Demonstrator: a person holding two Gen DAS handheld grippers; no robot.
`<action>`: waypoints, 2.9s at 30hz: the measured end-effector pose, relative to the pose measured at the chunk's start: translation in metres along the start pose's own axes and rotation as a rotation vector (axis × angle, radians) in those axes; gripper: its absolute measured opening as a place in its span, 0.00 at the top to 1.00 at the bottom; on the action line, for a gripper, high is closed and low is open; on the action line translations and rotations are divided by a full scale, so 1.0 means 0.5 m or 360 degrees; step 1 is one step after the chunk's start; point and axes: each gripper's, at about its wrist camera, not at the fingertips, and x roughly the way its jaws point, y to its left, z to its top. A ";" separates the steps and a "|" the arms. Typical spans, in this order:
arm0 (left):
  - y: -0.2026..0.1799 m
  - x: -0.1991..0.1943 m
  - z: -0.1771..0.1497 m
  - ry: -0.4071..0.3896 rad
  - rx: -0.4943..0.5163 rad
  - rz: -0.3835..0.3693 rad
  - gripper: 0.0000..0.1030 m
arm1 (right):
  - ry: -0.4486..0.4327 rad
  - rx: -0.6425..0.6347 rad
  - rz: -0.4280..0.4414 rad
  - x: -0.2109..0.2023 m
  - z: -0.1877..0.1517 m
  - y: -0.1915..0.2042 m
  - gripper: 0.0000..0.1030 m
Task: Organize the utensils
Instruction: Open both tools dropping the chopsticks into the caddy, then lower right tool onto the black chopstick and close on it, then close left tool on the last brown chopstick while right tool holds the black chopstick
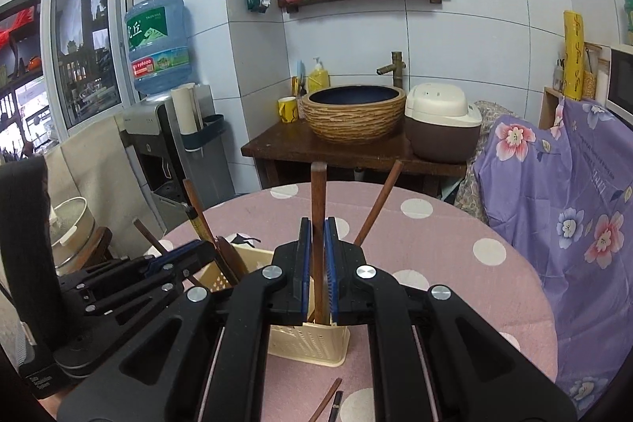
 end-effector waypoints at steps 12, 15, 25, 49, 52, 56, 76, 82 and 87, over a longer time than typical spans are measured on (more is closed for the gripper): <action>0.002 -0.130 -0.111 -0.0137 0.0108 -0.0043 0.36 | -0.0028 0.0017 -0.0098 -0.071 -0.092 -0.016 0.55; 0.030 -0.130 -0.176 -0.0059 0.0069 0.0004 0.35 | 0.0129 0.0050 -0.0124 -0.061 -0.150 -0.023 0.55; 0.097 -0.091 -0.329 0.0238 -0.0072 0.0103 0.35 | 0.0565 0.0063 -0.0229 0.006 -0.377 0.002 0.60; 0.033 -0.058 -0.369 0.0377 0.0021 -0.0023 0.35 | 0.0660 0.0205 -0.0275 -0.001 -0.451 -0.096 0.92; 0.010 -0.045 -0.368 0.0407 0.0051 -0.0063 0.35 | 0.0647 0.0243 -0.0286 -0.006 -0.451 -0.119 0.92; -0.029 -0.016 -0.367 0.0456 0.0141 -0.0093 0.36 | 0.0618 0.0298 -0.0166 -0.009 -0.451 -0.134 0.90; -0.138 0.162 -0.323 0.0619 0.0381 -0.0015 0.79 | 0.0550 0.0292 -0.0178 -0.021 -0.426 -0.167 0.64; -0.130 0.178 -0.307 0.0660 0.0367 0.0001 0.91 | 0.0587 0.0228 -0.0129 0.009 -0.411 -0.152 0.64; -0.129 0.172 -0.311 0.0663 0.0380 0.0011 0.91 | 0.0676 0.0186 -0.0086 0.052 -0.413 -0.144 0.64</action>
